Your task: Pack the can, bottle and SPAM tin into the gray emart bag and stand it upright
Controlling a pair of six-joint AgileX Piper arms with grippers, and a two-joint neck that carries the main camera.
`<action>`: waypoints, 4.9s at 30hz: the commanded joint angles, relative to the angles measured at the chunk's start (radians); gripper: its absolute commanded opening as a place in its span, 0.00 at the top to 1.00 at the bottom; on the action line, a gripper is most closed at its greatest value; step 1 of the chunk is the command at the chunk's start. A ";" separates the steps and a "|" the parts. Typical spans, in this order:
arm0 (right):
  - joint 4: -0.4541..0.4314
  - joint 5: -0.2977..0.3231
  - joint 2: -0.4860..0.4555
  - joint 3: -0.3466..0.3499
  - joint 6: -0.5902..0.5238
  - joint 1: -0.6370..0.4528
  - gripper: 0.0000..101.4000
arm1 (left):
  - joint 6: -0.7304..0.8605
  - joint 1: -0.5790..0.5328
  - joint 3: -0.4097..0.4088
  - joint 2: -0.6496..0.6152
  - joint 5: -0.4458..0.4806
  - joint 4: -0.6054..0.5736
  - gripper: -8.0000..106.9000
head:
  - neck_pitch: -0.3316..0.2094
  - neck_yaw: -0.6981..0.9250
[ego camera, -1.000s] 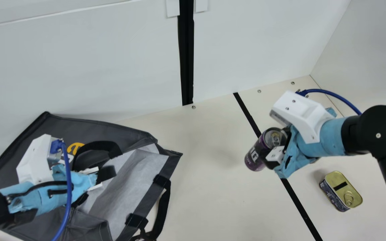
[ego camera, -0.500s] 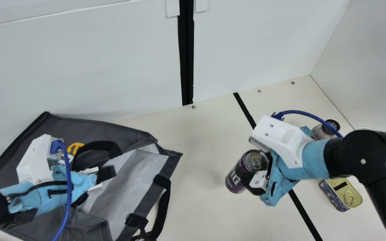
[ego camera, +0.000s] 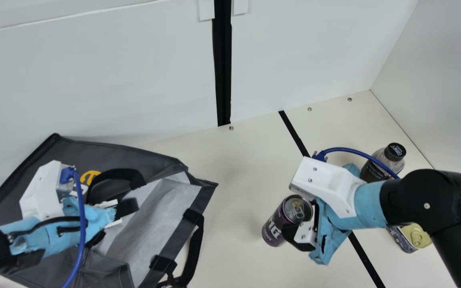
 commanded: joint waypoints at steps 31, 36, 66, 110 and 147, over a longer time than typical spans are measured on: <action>0.275 0.001 -0.104 -0.129 0.156 0.196 1.00 | 0.000 0.000 0.000 0.000 0.000 0.000 1.00 | -0.023 -0.001; 0.308 0.001 -0.111 -0.149 0.162 0.204 1.00 | 0.000 0.000 0.000 0.000 0.000 0.000 1.00 | -0.023 -0.001; 0.443 0.001 -0.059 -0.141 0.062 0.162 1.00 | 0.000 0.000 0.000 0.000 0.000 0.000 1.00 | -0.023 -0.001; 0.544 -0.295 0.094 -0.011 0.015 0.332 1.00 | 0.000 0.000 0.000 0.000 0.000 0.000 1.00 | -0.023 -0.001; 0.875 -0.698 0.422 0.028 -0.253 0.582 1.00 | 0.000 0.000 0.000 0.000 -0.009 0.000 1.00 | -0.023 -0.001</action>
